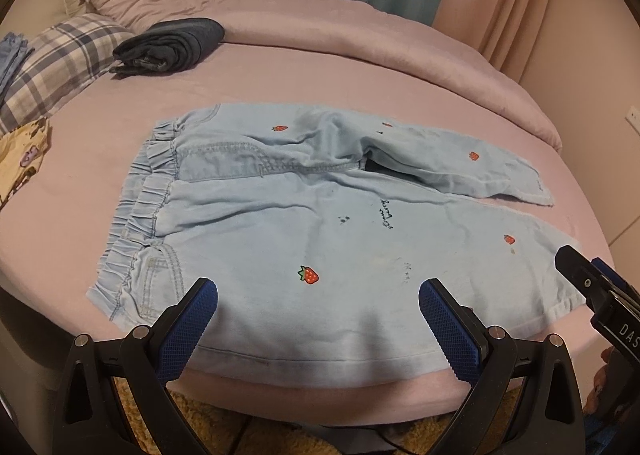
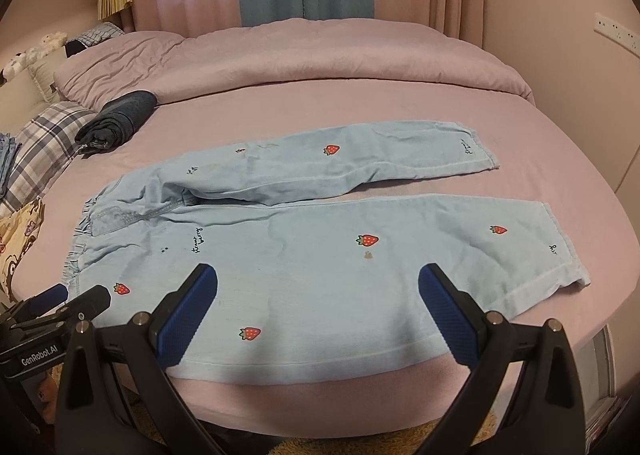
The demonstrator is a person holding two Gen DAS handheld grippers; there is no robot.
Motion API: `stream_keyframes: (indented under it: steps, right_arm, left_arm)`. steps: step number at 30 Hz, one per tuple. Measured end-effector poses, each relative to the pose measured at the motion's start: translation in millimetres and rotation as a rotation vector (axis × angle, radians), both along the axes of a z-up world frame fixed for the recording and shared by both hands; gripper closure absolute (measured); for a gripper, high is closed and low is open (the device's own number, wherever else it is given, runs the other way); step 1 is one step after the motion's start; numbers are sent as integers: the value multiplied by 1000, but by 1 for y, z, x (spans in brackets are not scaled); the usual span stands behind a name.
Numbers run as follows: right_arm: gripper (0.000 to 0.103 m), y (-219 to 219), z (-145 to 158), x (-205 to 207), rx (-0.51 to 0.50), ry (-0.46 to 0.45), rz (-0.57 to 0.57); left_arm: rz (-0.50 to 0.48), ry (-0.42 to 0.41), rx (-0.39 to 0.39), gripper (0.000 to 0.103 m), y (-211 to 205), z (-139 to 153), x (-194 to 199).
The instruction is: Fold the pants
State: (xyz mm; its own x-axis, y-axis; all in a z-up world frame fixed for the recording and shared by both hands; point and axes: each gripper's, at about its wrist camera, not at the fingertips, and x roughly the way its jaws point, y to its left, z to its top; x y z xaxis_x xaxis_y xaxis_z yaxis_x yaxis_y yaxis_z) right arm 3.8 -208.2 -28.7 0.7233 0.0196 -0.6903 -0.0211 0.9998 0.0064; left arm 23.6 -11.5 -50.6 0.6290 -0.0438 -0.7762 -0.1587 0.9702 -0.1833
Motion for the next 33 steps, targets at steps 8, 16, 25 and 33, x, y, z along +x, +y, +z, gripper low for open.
stream_keyframes:
  steps: [8, 16, 25, 33]
  right_arm:
    - [2, 0, -3, 3, 4, 8, -4]
    - [2, -4, -6, 7, 10, 21, -10]
    - [2, -14, -12, 13, 24, 37, -36]
    - [3, -63, -4, 9, 70, 0, -127]
  left_arm:
    - [3, 15, -6, 2, 2, -5, 5]
    - [41, 28, -25, 2, 20, -10, 8]
    - [153, 65, 53, 8, 62, -23, 12]
    - [292, 58, -82, 8, 128, -18, -4]
